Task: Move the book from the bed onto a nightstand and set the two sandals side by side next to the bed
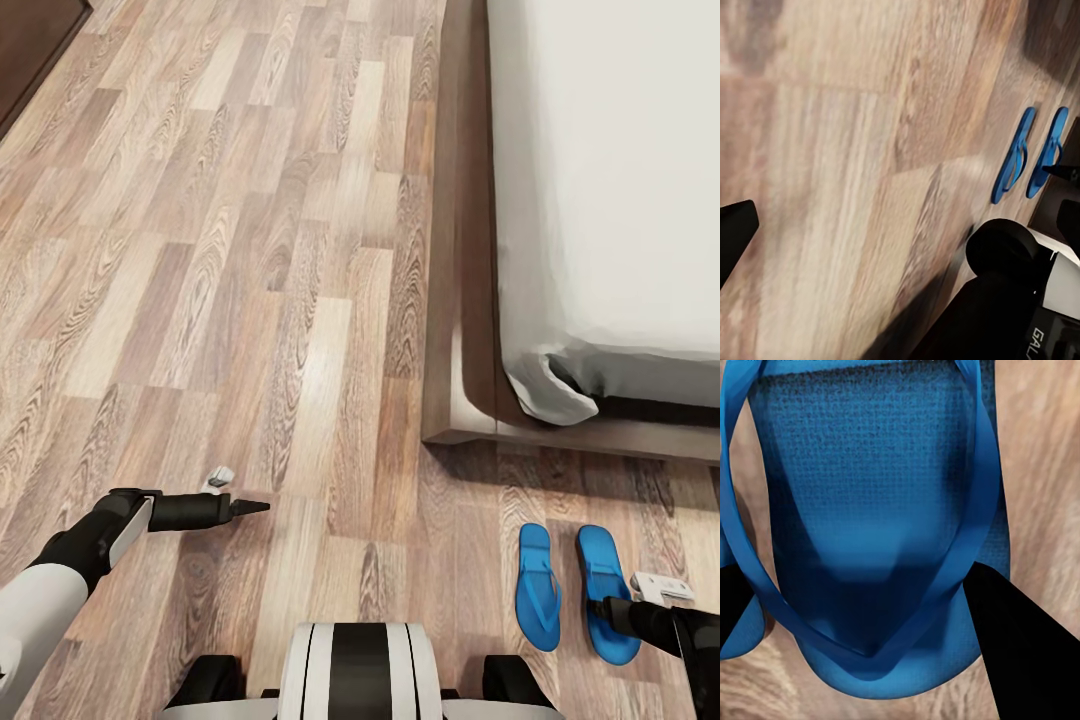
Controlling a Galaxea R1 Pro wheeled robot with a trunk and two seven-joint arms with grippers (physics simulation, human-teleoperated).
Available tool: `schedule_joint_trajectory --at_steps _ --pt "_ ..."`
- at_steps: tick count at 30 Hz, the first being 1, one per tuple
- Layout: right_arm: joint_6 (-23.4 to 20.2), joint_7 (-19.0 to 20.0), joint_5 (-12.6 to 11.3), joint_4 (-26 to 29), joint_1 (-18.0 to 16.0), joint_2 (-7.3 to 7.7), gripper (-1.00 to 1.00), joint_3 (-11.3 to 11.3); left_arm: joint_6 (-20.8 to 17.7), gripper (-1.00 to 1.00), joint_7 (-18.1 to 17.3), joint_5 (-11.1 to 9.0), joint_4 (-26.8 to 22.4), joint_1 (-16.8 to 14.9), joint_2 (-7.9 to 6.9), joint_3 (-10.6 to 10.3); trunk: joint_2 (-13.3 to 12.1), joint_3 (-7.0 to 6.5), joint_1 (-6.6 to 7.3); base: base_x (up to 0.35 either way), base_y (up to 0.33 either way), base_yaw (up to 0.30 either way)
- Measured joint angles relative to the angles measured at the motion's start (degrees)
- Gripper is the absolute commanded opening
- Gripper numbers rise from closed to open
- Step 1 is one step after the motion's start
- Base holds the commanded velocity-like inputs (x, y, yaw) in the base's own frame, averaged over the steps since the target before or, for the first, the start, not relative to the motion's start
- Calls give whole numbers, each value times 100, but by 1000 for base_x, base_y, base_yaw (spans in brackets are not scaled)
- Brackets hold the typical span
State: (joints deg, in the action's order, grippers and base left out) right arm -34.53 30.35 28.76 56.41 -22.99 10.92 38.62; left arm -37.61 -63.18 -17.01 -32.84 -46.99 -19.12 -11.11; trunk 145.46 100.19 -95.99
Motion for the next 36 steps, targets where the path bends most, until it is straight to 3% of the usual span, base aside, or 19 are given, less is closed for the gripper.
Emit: schedule_joint_trajectory --at_steps 5,11,27,30,36 --pt "0 0 0 2 0 0 -100 0 0 100 -2 0 3 0 3 0 0 0 0 0 0 0" --pt "1 0 4 2 0 0 -100 0 0 100 0 1 1 0 3 -7 8 132 -16 0 0 0" --pt "0 1 -1 2 0 0 -100 0 0 100 -3 0 0 0 3 -8 8 133 -15 0 0 0" --pt "1 0 4 1 0 0 -100 0 0 100 0 1 2 0 3 -9 12 199 -23 0 0 0" --pt "0 1 -1 2 0 0 -100 0 0 100 -5 0 3 0 3 -8 12 199 -23 0 0 0"
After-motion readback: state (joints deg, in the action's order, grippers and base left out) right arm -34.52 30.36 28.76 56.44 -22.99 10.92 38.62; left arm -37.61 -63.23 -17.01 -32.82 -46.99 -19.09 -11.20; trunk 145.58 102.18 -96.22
